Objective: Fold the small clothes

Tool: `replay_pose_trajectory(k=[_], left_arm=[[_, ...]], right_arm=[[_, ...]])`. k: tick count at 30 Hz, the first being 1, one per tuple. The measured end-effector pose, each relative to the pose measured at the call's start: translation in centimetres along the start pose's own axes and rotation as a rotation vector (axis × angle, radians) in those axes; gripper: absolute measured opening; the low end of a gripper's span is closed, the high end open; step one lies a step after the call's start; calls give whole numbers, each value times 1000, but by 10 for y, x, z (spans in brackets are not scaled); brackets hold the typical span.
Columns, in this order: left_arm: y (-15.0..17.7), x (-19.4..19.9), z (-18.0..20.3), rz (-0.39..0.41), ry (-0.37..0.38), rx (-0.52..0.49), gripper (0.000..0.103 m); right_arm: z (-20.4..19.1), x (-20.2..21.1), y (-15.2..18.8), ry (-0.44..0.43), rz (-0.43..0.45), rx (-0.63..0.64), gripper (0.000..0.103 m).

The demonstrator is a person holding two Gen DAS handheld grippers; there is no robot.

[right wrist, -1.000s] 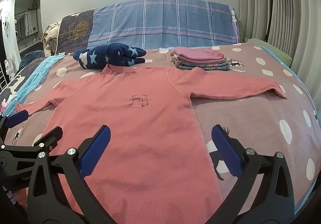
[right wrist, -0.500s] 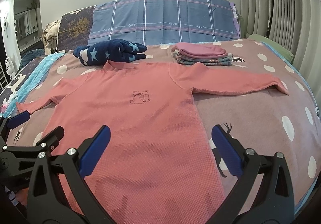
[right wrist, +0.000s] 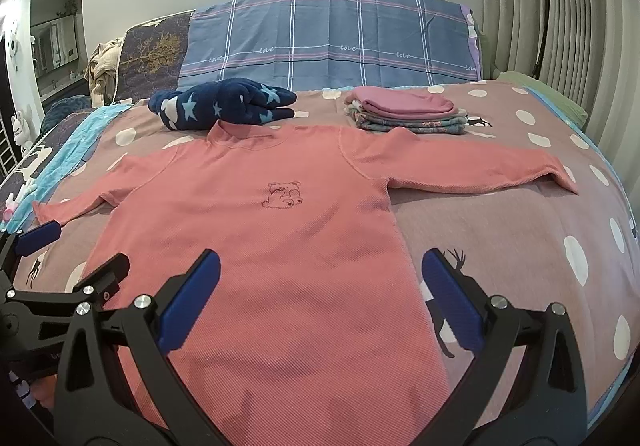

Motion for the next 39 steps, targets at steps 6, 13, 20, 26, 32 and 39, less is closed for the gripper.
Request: replay_pose_trajectory(k=[6, 13, 20, 26, 32, 39], left_arm=[[1, -2, -1, -6, 1, 3, 102], [1, -3, -4, -8, 0, 12, 102], [4, -7, -11, -28, 48, 41, 102], [9, -15, -21, -55, 113, 90, 102], [9, -10, -29, -27, 111, 112, 102], [10, -11, -45, -33, 107, 159, 102]], right_arm=[[-2, 0, -1, 3, 16, 5, 101], [-5, -2, -2, 1, 10, 12, 101], [-6, -4, -2, 2, 0, 13, 101], [-8, -8, -1, 7, -19, 16, 101], [-14, -10, -3, 9, -20, 32, 101], [-30, -13, -10, 5, -18, 70, 101]])
Point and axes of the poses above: each gripper's, at about its wrist camera, not at the fingertips, and x roughly against the way its jaws point, z to its right, y to its underside, the point moved 1 cm from there along -x, roughly the way its jaws point, and after that the axes turned 3 degrees about -z, right-handed, at the moved point
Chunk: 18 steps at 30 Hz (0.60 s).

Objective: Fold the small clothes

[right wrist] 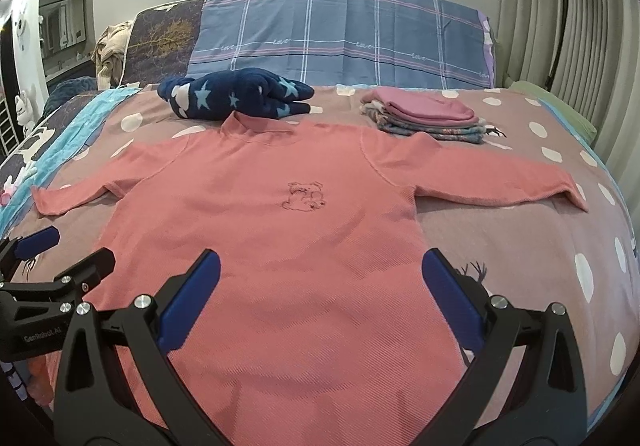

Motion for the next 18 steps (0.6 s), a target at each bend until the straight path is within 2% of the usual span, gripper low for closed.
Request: replay_pose_trajectory(k=[4, 14, 18], left_arm=[[0, 0, -10, -5, 50, 27, 102], [-6, -2, -51, 10, 7, 69, 102], [-14, -5, -87, 22, 0, 140, 102]], right_arm=[[-11, -4, -6, -5, -2, 26, 101], [-38, -15, -18, -23, -4, 90, 101], [-47, -22, -22, -32, -10, 111, 101]])
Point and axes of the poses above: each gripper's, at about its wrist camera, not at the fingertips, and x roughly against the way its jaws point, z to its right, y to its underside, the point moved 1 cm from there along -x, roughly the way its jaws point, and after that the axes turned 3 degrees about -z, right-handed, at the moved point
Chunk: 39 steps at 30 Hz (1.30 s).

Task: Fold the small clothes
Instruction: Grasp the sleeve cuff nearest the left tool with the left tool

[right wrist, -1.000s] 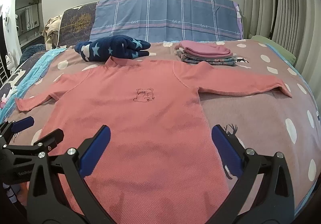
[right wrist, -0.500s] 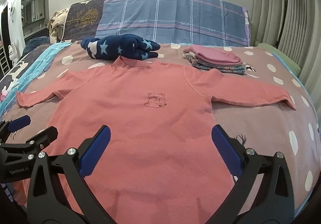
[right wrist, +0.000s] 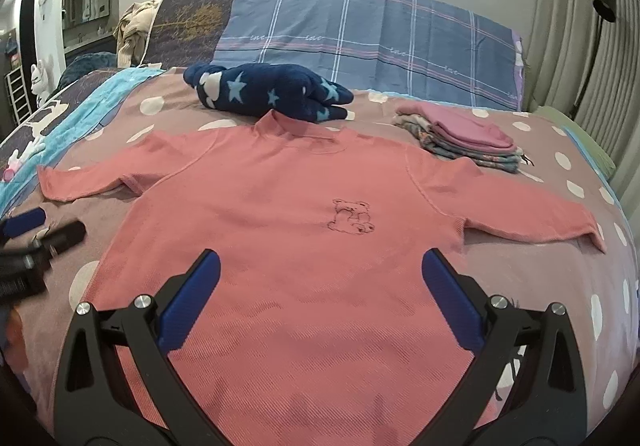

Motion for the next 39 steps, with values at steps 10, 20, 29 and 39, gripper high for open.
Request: replay_pose_trajectory(k=[10, 20, 29, 39], left_arm=[[-17, -48, -190, -85, -202, 464, 78], [-62, -96, -278, -115, -384, 592, 7], [-130, -57, -127, 58, 11, 333, 2], [-99, -52, 77, 66, 351, -83, 53]], right_arm=[[5, -17, 1, -68, -39, 13, 86], [12, -31, 3, -61, -63, -18, 86], [38, -41, 3, -44, -84, -92, 86], [67, -29, 12, 0, -79, -143, 87]])
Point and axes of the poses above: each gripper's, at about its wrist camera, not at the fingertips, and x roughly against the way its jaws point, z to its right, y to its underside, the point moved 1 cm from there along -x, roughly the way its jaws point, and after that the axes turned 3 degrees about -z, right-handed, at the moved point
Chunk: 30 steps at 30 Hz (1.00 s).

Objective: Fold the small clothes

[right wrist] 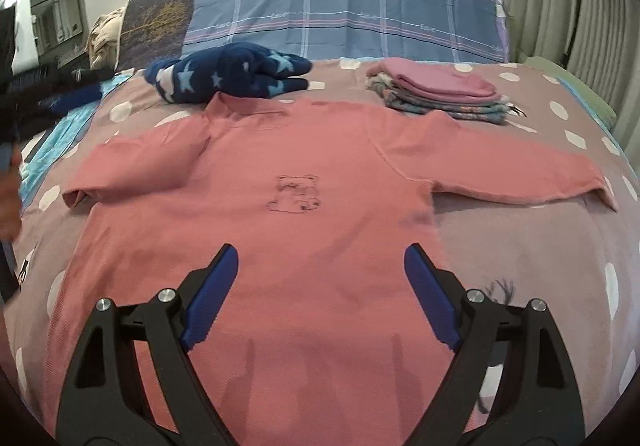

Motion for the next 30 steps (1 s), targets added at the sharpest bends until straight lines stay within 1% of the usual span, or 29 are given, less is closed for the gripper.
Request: replay_pose_trajectory(k=[1, 3, 5, 6, 7, 8, 9, 10, 11, 12, 13, 14, 16, 17, 18, 19, 20, 21, 22, 23, 24, 25, 26, 27, 28, 30], left_arm=[[9, 0, -2, -8, -30, -16, 62], [21, 2, -18, -20, -84, -8, 66], [34, 10, -36, -36, -119, 15, 68], [40, 17, -51, -47, -143, 31, 72], [44, 20, -61, -53, -169, 41, 78], [48, 22, -71, -59, -198, 45, 80], [52, 20, -80, -72, -236, 41, 82], [55, 19, -86, -86, -262, 36, 83], [62, 17, -95, -109, -294, 41, 84], [66, 16, -101, -123, -308, 54, 84], [70, 15, -107, -136, -315, 75, 84], [73, 11, -115, -148, -320, 105, 84], [75, 6, -123, -158, -324, 141, 86], [74, 2, -126, -162, -324, 160, 86], [74, 0, -129, -162, -323, 183, 87], [73, -2, -131, -156, -322, 199, 87], [70, -4, -130, -148, -317, 208, 88], [68, -6, -129, -139, -311, 207, 91], [67, -9, -127, -136, -318, 199, 92], [66, -12, -126, -141, -338, 190, 92], [66, -18, -125, -153, -376, 179, 94], [66, -22, -126, -166, -396, 175, 94], [67, -26, -125, -182, -412, 173, 94], [67, -28, -125, -186, -418, 170, 95], [67, -28, -124, -188, -423, 166, 96], [68, -28, -125, -192, -432, 167, 96]], right_arm=[[3, 0, 0, 2, 0, -2, 87], [7, -3, -1, -8, -11, -7, 87], [10, -10, -6, -92, -49, -34, 85], [10, -15, -10, -172, -65, -57, 80], [8, -19, -14, -244, -78, -72, 66], [5, -25, -19, -315, -99, -85, 55], [1, -33, -25, -379, -123, -97, 50], [-5, -42, -34, -445, -145, -108, 49], [-12, -52, -43, -488, -159, -111, 49], [-22, -65, -54, -521, -174, -102, 49], [-30, -73, -61, -533, -185, -92, 50], [-39, -85, -68, -548, -206, -82, 55], [-59, -110, -81, -586, -263, -79, 59], [-70, -123, -86, -595, -288, -78, 64], [-77, -131, -88, -591, -304, -73, 65], [-88, -146, -90, -566, -331, -69, 65], [-95, -156, -90, -555, -344, -71, 69], [-100, -161, -90, -543, -341, -73, 69], [-106, -162, -91, -523, -316, -64, 62], [-113, -159, -93, -498, -286, -30, 26], [-118, -155, -95, -501, -270, -3, 2], [-121, -151, -98, -531, -267, 8, 3], [-117, -145, -103, -553, -244, -13, 3], [-111, -135, -108, -555, -204, -23, 3], [-102, -119, -117, -544, -144, -29, 3], [-81, -97, -128, -512, -65, -48, 3]])
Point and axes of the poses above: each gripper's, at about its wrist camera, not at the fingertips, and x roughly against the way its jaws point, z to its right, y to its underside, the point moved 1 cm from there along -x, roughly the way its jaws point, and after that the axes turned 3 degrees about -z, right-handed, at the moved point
